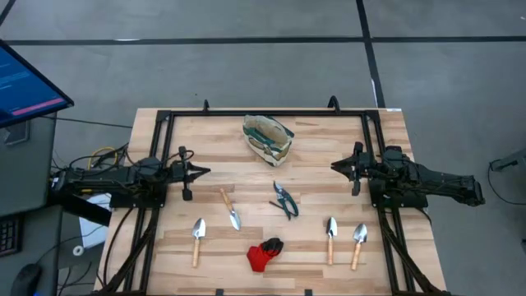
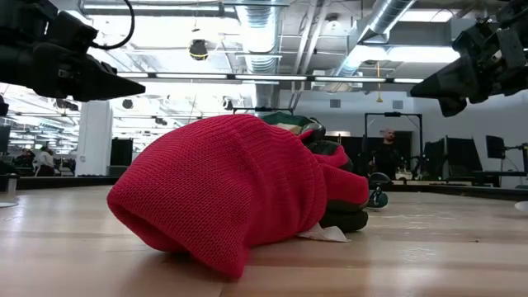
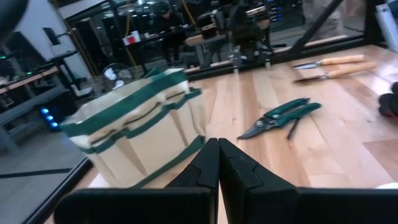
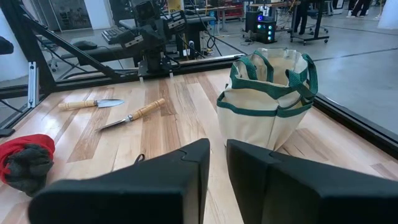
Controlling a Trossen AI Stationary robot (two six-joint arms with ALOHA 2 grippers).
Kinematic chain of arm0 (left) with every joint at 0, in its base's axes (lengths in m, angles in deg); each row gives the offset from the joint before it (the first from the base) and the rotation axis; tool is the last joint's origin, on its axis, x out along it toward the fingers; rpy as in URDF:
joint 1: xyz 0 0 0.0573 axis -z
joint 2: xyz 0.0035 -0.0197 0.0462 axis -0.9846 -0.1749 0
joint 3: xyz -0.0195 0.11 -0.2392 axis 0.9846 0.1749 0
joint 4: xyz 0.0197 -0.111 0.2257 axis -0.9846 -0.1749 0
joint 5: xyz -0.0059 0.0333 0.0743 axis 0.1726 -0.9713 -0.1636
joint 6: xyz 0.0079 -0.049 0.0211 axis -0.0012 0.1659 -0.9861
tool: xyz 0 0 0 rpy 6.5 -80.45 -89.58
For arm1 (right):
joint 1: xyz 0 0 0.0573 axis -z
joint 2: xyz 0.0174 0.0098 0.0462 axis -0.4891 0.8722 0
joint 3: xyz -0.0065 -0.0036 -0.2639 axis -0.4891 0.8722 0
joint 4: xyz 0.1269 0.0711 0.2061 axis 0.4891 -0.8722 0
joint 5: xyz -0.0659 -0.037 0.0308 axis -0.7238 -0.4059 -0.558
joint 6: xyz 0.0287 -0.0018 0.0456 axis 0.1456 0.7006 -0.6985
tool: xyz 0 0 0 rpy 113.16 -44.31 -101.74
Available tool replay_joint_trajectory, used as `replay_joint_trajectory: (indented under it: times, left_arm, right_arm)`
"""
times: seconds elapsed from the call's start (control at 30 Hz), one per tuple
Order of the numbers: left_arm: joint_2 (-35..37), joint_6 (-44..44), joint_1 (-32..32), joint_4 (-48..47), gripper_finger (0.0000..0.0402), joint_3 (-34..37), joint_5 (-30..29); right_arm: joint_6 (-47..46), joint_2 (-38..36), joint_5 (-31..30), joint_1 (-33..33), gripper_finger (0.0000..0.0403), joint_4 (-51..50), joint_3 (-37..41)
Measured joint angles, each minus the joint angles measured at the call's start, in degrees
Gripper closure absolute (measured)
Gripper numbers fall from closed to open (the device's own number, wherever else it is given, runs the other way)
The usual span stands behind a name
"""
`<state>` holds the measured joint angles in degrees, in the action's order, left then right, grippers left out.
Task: Pick & Place Garden tools in Gardening bag
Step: Put the red gloves into the gardening bag
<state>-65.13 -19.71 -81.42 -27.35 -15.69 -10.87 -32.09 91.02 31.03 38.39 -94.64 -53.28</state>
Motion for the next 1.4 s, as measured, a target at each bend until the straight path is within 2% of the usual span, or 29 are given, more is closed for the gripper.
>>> replay_joint_trajectory:
  times: [0.13,0.43,0.67,0.97,1.07,1.17,1.23,1.4]
  left_arm:
    - [0.0,0.0,0.0,0.2,0.0399,0.0,0.0]
    - [0.0,-1.3,0.0,0.4,0.0399,0.0,-1.7]
    - [0.0,-1.1,0.0,0.4,0.0399,0.0,-1.6]
    - [0.0,-0.8,0.0,2.5,0.0399,0.0,-2.4]
    - [0.0,5.2,0.0,5.9,0.0399,0.0,1.7]
    - [0.0,17.7,0.0,11.4,0.0399,0.0,7.2]
    - [0.0,24.3,0.0,15.1,0.0399,0.0,8.6]
    - [-0.3,26.3,0.0,25.0,0.0399,0.0,7.5]
  right_arm:
    - [5.1,0.0,-2.1,0.1,0.0352,0.1,0.0]
    - [5.2,0.0,-2.4,-0.1,0.0352,1.9,0.0]
    - [-5.7,0.0,-1.3,-0.1,0.0352,1.9,0.0]
    - [-9.6,0.0,-1.3,-0.1,0.0352,1.9,0.0]
    - [-10.1,0.0,-1.3,-0.1,0.0352,1.9,0.0]
    - [-10.1,0.0,-1.3,-0.1,0.0352,1.9,0.0]
    - [-10.1,0.0,-1.3,-0.1,0.0352,1.9,0.0]
    - [-10.1,0.0,-1.3,-0.1,0.0352,1.9,0.0]
